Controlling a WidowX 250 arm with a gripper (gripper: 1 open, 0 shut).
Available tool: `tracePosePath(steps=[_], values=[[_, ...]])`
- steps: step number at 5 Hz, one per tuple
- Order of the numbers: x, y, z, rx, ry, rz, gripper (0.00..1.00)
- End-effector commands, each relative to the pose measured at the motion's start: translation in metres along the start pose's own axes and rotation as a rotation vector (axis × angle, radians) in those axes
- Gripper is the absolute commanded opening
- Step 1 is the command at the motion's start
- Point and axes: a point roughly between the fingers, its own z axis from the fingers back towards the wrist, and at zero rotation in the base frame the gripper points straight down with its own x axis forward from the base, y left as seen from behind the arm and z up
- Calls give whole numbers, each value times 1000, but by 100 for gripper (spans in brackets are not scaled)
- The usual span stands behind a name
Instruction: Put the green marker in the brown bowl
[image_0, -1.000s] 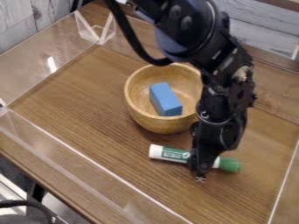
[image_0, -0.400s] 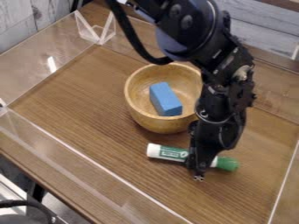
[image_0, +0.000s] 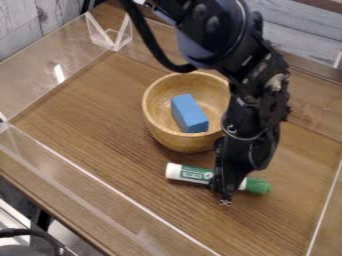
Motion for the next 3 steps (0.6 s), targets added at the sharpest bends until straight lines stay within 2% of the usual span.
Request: tracePosePath(steps=[1, 3], values=[[4, 14, 18, 61, -46, 18, 0], [2, 15, 19, 66, -43, 23, 0]])
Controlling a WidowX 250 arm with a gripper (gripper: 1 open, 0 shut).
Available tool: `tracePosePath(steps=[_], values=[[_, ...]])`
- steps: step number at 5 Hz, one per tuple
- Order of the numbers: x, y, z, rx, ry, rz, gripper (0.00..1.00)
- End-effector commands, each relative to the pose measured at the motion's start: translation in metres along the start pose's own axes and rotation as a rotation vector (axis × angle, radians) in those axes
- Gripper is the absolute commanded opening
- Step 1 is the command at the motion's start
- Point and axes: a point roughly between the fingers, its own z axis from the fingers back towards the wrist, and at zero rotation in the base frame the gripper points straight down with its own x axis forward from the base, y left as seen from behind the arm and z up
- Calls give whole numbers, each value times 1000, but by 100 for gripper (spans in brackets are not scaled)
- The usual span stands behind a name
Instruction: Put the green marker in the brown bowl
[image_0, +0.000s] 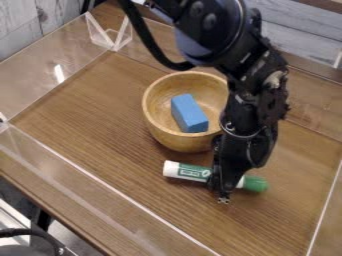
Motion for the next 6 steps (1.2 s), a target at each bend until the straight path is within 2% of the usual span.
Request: tracePosePath(steps=[1, 6], values=[[3, 13, 18, 59, -44, 16, 0], [-5, 11, 26, 61, -41, 20, 0]])
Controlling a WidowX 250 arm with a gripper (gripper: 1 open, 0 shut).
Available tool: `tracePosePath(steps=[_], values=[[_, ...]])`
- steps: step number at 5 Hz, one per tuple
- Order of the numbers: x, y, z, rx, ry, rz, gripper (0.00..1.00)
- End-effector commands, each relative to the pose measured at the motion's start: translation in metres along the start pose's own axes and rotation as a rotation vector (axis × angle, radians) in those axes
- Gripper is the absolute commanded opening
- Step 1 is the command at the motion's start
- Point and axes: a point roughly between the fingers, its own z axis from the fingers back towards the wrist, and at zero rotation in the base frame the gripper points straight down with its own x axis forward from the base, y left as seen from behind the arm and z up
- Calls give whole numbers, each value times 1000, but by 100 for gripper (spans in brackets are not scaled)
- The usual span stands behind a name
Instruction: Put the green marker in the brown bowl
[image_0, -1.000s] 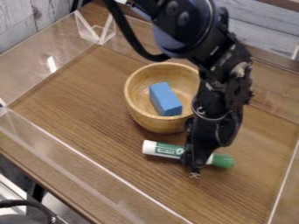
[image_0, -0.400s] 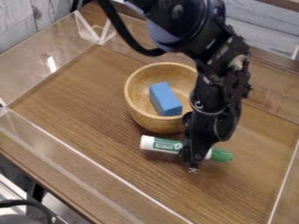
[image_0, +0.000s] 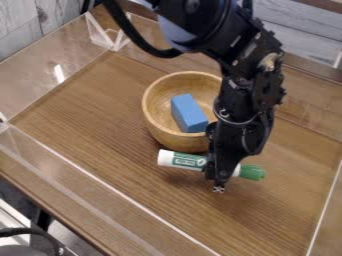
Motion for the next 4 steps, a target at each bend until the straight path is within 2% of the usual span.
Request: tracePosePath(steps=[1, 2, 4], values=[[1, 8, 15, 42, -18, -2, 0], [0, 11, 22, 49, -7, -15, 0], [-3, 24, 47, 95, 24, -57, 0]])
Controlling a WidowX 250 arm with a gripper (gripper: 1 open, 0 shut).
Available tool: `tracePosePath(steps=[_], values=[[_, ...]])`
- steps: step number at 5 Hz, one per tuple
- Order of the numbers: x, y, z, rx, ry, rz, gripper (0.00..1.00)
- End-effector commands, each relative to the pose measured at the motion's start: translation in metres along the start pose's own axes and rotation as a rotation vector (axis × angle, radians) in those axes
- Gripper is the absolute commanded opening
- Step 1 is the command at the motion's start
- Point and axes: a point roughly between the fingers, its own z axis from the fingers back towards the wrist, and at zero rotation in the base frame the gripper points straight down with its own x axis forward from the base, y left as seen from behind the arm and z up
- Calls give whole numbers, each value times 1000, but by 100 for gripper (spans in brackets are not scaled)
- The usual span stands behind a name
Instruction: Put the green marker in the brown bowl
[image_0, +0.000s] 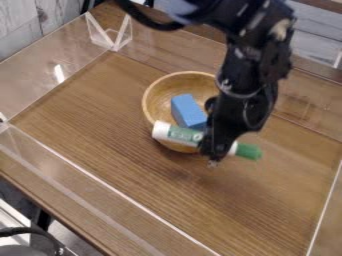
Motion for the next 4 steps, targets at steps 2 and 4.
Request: tracePosePath(steps=[2, 4], values=[[1, 20, 17, 122, -60, -28, 0], [0, 22, 15, 152, -74, -28, 0]])
